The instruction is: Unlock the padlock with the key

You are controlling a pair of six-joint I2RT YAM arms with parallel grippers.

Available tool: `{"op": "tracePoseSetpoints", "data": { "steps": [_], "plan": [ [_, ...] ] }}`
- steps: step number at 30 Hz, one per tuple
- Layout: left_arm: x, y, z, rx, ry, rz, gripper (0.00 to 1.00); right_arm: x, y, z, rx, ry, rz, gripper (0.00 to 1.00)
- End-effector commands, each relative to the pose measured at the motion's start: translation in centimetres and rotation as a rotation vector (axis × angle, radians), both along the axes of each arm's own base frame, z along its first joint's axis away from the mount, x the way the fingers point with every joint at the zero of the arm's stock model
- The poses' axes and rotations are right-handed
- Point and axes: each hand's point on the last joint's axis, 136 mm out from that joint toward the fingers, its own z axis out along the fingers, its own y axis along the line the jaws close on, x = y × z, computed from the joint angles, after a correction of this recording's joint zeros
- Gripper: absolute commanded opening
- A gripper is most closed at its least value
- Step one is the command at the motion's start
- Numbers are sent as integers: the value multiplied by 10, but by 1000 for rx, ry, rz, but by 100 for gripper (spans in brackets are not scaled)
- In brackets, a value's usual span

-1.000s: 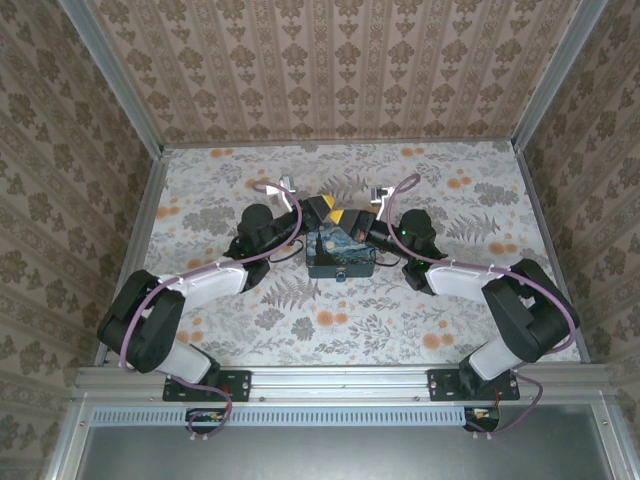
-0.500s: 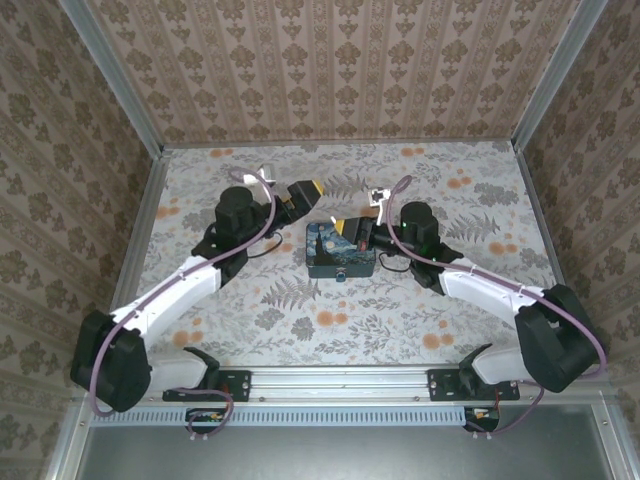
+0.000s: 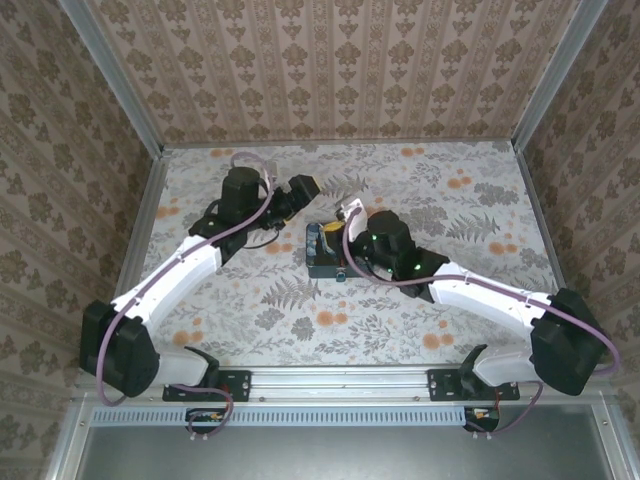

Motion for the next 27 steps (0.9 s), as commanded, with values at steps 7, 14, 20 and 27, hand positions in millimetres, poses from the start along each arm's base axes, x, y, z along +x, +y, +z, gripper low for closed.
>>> {"op": "tracePoseSetpoints", "data": {
  "steps": [7, 14, 20, 27],
  "plan": [
    [-9, -10, -21, -91, 212, 74, 70, 20, 4, 4, -292, -265, -119, 0],
    [-17, -21, -35, -83, 255, 71, 61, 23, 12, 3, -341, -314, -137, 0],
    [-19, -22, -47, -67, 276, 83, 56, 24, 14, 4, -343, -317, -138, 0],
    [-18, -21, -58, -62, 287, 91, 43, 25, 15, 4, -344, -316, -135, 0]
  ]
}}
